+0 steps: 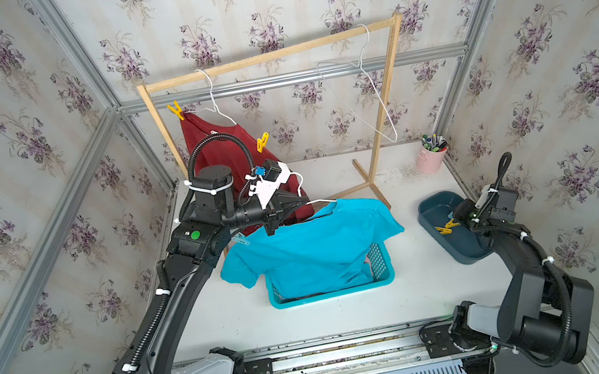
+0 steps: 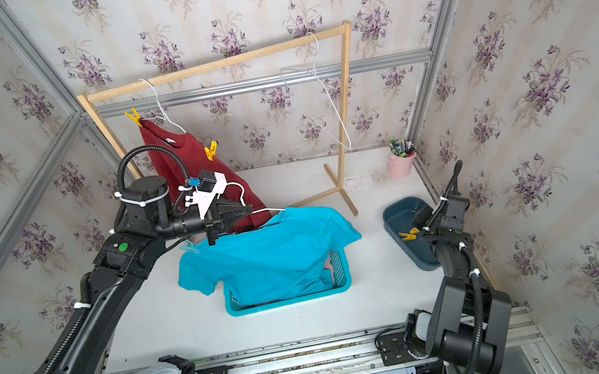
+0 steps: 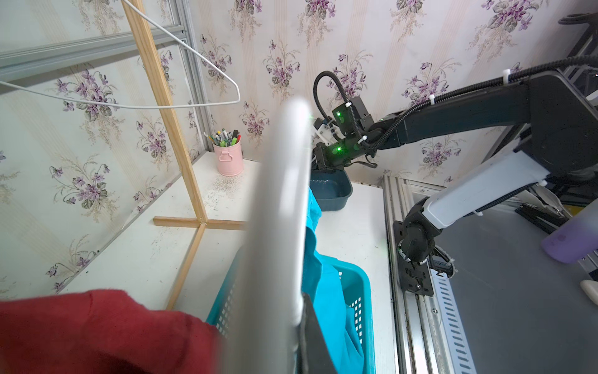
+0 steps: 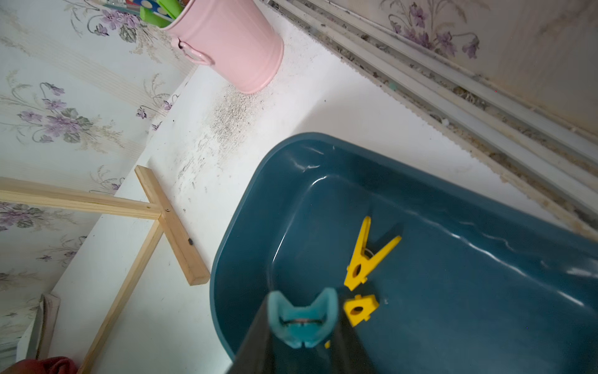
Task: Remove the clothespins securing t-shirts to the hanger
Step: Place the clothespin in the storage box.
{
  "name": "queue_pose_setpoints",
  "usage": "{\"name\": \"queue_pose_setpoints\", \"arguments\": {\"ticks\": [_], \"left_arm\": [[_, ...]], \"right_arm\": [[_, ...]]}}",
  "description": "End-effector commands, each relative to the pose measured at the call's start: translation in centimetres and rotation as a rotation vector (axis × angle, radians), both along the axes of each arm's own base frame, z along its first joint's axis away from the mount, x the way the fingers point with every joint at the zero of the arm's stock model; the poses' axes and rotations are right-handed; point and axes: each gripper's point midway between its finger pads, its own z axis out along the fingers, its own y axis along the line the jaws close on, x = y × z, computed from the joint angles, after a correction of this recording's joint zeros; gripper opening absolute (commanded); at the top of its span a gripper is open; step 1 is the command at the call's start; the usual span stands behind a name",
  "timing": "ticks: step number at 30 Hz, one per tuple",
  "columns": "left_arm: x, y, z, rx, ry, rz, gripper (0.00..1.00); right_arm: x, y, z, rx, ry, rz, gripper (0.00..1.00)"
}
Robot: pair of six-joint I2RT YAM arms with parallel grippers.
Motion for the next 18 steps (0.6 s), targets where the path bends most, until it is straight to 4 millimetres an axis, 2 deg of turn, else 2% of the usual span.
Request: {"name": "queue_pose_setpoints", "arguments": {"ticks": [1,5,8,11,14,18], "left_arm": [[-0.5,0.0,0.6,-0.008,-0.041,-0.02,0.0],[-0.6,0.0,0.9,-0.014,-0.043,-0.026,0.0],[-0.7,-0.2,1.0,-0.019,-0.039,-0.034,0.0],[-0.5,-0.1,0.9,-0.018,-0.037,-0.027,0.0],[-0.2,-0.1,0.9,-0.013,-0.038,-0.015,0.0],[0.4,-0.6,1.3,-0.02,-0.016,-0.007,0.0]], "right_arm": [[-0.1,-0.2,-0.3,-0.005,0.041,0.006,0.52],[-0.3,0.2,0.3,-0.005,0.044,0.026,0.64],[-0.5,0.6,0.8,0.002,0.037,0.042,0.66],[-0.4,2.1,2.5,0.035,-0.024,0.1,0.65],[0.1,4.5,5.8,0.02,-0.111,0.179,0.63],[0.6,9.9,12.6,-0.062,-0.266,0.354,0.62]]}}
